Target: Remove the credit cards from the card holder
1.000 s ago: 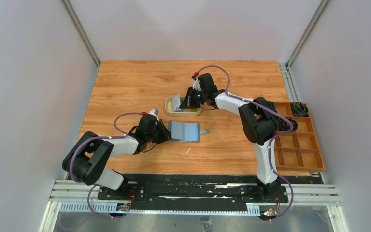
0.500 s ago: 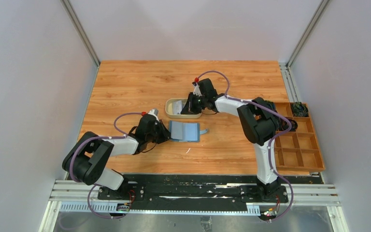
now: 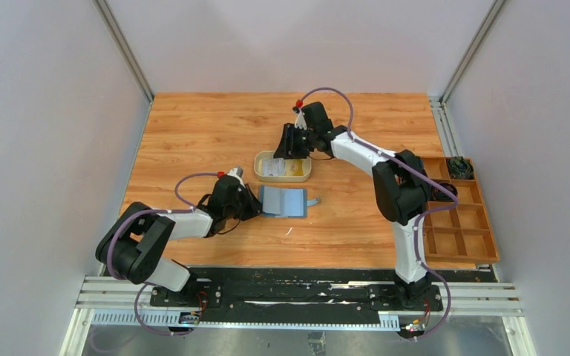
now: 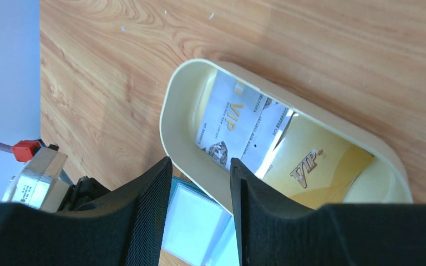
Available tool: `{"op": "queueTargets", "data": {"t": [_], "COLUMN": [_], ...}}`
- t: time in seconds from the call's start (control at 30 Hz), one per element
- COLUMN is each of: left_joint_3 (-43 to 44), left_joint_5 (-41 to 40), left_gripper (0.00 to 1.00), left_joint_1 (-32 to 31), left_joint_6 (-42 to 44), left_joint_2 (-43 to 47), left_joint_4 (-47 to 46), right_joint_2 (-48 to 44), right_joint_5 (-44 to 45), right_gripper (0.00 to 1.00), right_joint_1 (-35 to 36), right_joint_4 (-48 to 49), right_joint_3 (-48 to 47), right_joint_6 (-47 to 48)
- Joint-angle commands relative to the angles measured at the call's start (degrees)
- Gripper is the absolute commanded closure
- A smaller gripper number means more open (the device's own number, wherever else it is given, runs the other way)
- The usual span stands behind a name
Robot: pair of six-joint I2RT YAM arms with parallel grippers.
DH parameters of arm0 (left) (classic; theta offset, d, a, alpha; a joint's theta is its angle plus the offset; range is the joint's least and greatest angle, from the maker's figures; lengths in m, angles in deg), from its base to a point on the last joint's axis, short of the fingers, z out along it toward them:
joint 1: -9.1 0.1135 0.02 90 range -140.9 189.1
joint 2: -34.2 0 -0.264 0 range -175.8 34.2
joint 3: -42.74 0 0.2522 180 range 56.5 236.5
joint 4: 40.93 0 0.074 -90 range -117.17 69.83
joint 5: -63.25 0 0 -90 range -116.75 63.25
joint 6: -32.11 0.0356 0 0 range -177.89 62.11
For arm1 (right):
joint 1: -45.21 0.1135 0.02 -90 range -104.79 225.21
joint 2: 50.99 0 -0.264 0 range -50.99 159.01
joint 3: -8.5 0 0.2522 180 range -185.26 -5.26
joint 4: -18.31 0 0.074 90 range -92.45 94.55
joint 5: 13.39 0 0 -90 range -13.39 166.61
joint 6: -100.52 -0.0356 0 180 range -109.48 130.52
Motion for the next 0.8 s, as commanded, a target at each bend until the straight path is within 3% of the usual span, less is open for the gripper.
{"op": "queueTargets", "data": {"t": [0.0, 0.77], "left_joint_3": [-4.0, -3.4], "left_joint_5": [-4.8, -4.6], "left_gripper": [1.0, 1.0], "left_joint_1": [-0.5, -0.5], "left_joint_6": [2.8, 3.0], "left_joint_2": [-3.6, -4.9], "left_joint_4": [14.4, 14.4], "right_joint_2": [-0.5, 10.6], "right_joint_5": [3.1, 4.0], "right_gripper": [0.53, 0.48], "right_joint_1": [0.6, 1.7], "right_joint_4": [-7.1, -13.0], "right_joint_3": [-3.5, -11.8], "right_joint_6": [2.8, 3.0]}}
